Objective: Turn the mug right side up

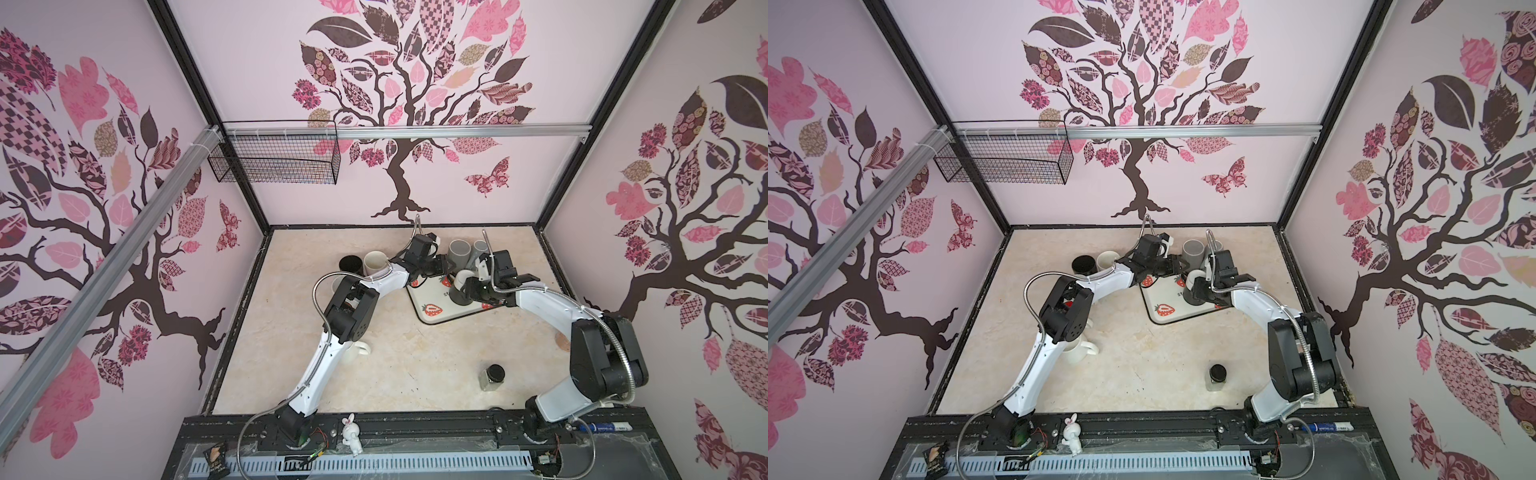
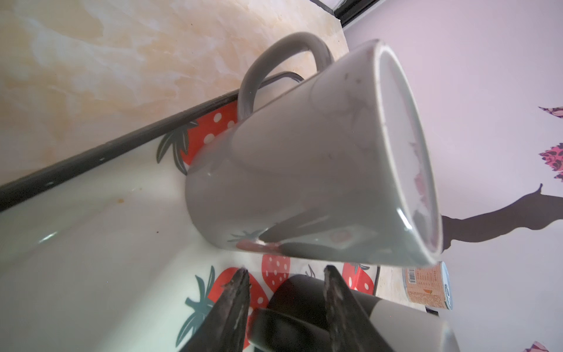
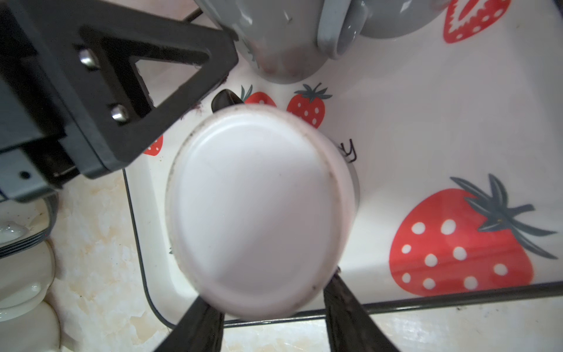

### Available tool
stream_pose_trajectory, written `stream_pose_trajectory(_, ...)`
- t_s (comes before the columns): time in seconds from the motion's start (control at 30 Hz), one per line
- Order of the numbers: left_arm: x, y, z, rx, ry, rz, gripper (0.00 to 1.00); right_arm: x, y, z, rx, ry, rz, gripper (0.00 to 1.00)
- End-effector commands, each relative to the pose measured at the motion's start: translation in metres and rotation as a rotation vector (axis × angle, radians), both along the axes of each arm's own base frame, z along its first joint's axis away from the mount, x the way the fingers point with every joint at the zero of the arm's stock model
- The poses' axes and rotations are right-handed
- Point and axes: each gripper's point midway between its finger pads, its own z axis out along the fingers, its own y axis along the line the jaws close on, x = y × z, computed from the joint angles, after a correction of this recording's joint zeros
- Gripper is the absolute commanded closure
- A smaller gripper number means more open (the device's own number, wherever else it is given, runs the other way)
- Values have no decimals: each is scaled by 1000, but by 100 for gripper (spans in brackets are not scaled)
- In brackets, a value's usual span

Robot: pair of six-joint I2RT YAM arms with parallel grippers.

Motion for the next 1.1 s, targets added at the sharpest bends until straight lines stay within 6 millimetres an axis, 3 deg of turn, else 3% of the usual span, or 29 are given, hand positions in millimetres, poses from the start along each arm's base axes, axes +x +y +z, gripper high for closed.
stream_pose_trajectory(0.0, -7, -4, 6, -23, -9, -41, 58, 13, -6, 12, -32, -40, -4, 47)
stream_pose_trajectory(0.17, -26, 7, -7, -22, 42, -41, 59, 14, -12, 15, -41, -49, -14, 47)
stream_pose_trajectory(0.47, -68, 21, -4, -41, 73, -88, 61, 13, -29, 19, -56, -56, -35, 44)
stream_pose_trajectory(0.67, -101, 22, 1, -46, 52, -125, 62, 16, -27, 23, -46, -67, -19, 43)
stream_pose_trajectory(0.8, -98, 27, 7, -43, 35, -102, 62, 17, -32, 30, -66, -68, -47, 39)
stream_pose_trajectory(0.93, -81, 34, 12, -41, 46, -68, 68, 18, -34, 31, -76, -76, -51, 36)
stream_pose_trajectory(1.07, -61, 52, 3, -57, 94, 5, 75, 21, -27, 27, -47, -60, -28, 42)
